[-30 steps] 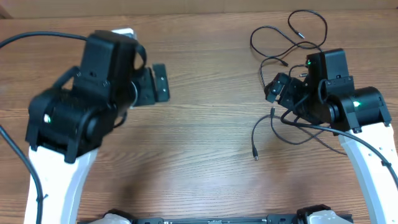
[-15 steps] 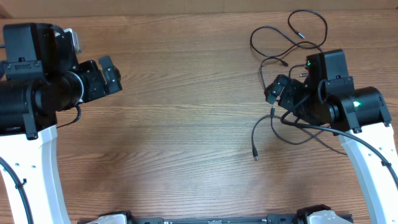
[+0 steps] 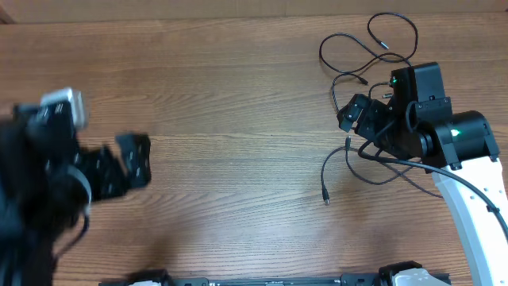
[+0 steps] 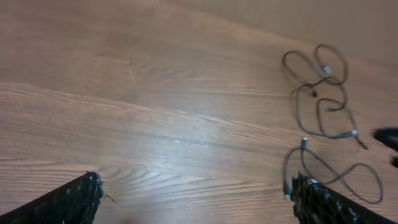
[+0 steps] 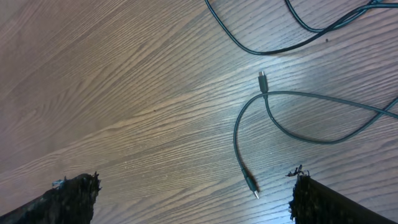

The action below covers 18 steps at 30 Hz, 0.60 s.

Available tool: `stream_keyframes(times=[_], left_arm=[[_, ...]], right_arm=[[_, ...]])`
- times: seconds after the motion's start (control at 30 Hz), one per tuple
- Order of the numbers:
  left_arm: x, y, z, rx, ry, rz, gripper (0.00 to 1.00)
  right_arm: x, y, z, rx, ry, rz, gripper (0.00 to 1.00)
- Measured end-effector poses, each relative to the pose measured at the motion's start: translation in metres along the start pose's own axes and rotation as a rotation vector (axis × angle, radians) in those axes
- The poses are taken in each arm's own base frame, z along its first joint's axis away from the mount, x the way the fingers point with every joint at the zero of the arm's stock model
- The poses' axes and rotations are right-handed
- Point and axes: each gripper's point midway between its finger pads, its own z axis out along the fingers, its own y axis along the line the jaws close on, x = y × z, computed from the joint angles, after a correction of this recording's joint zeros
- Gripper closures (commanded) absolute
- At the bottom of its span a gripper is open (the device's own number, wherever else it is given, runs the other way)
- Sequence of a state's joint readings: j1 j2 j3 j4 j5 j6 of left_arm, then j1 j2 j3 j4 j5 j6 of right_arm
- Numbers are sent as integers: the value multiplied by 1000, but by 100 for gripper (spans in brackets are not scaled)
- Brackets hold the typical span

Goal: Untangle cables

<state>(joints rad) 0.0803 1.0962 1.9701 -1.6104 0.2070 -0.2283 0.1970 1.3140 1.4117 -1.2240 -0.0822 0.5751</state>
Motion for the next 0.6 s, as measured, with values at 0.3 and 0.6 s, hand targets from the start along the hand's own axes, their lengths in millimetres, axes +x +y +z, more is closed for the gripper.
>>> stream_keyframes(times=[0.3,0.6], left_arm=[[45,-1,-43,28,-74,17,0],[71,-2,-47,66,-72,42,0]], right_arm=[[0,0,0,0,-1,0,0],[0,0,0,-1,-2,-3,0]])
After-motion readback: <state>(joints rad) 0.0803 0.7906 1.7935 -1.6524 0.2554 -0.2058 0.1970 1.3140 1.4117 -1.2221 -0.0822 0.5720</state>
